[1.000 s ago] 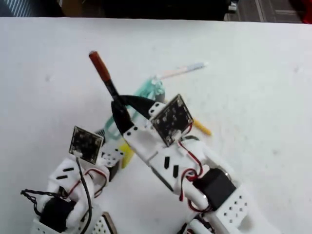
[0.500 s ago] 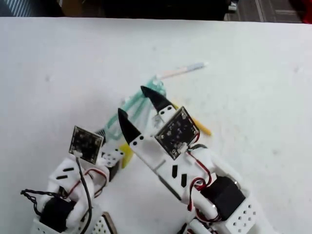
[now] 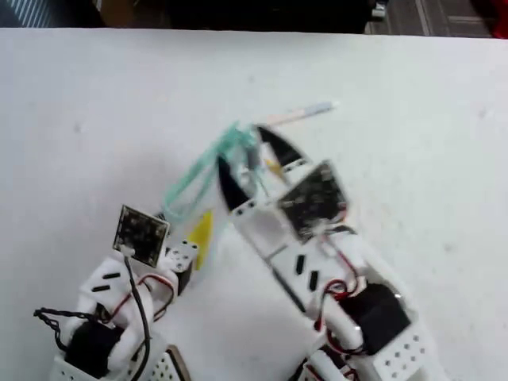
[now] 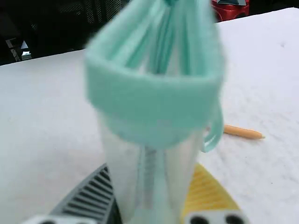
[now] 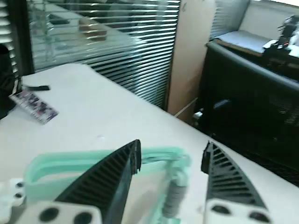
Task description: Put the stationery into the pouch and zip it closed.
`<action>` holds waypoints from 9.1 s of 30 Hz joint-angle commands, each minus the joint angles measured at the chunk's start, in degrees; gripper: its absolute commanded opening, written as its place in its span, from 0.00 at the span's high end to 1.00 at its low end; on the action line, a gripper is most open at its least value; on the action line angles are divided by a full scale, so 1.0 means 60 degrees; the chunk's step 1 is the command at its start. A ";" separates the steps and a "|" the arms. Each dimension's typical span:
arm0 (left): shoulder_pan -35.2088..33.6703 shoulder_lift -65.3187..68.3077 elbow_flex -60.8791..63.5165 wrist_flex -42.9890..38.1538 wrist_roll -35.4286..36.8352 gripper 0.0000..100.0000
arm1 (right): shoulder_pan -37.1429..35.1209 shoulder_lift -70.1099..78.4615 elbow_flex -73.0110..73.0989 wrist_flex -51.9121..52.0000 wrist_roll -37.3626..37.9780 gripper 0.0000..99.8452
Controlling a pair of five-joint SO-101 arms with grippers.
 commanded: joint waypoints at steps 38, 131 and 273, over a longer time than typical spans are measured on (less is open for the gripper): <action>0.0066 0.0037 0.0440 -0.0601 -0.1055 0.98 | 0.4432 2.1531 -1.8154 0.2630 0.0645 0.80; 0.0051 0.0037 0.0425 -0.0571 -0.1055 0.98 | 0.5297 1.8132 -1.0388 0.4212 1.0432 0.83; 0.0051 0.0037 -0.0088 0.0029 0.0586 0.77 | -0.0799 0.1136 -0.1099 -0.2044 -0.1744 0.98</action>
